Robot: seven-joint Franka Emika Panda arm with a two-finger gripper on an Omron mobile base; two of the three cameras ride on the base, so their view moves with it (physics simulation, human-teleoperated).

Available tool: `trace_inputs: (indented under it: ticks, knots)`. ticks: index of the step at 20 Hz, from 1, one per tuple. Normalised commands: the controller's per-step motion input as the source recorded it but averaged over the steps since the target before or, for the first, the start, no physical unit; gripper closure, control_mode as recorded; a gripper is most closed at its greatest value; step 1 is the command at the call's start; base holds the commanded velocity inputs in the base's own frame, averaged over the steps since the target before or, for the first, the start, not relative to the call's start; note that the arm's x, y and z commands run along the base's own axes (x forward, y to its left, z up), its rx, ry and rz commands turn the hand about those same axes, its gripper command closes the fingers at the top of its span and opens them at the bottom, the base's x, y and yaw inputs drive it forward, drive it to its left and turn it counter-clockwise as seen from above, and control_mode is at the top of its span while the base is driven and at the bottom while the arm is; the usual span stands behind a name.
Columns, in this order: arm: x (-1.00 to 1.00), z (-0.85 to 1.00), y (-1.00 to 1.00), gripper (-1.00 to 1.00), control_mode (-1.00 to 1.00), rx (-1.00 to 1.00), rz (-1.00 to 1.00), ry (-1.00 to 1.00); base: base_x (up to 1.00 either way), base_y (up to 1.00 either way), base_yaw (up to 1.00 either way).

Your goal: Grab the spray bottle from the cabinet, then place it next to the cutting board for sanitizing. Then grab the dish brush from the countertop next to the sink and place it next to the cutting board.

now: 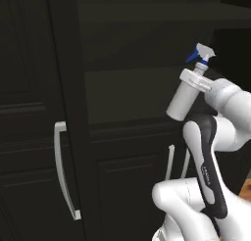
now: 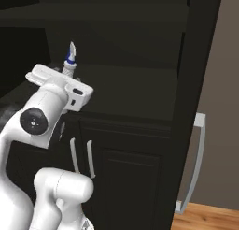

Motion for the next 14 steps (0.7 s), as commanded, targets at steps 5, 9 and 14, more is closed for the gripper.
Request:
trace_inputs:
  ticks: [5,9,14]
  knots:
    - [-0.98,0.49,-0.01,1.0,-1.0,-0.05,-0.07,0.04,0.0,0.0,0.0]
    - [-1.0,0.2,-0.01,1.0,-1.0,-0.09,-0.04,-0.16,0.0,0.0,0.0]
    - [-1.0,0.21,0.0,1.0,-1.0,-0.1,-0.01,-0.36,0.0,0.0,0.0]
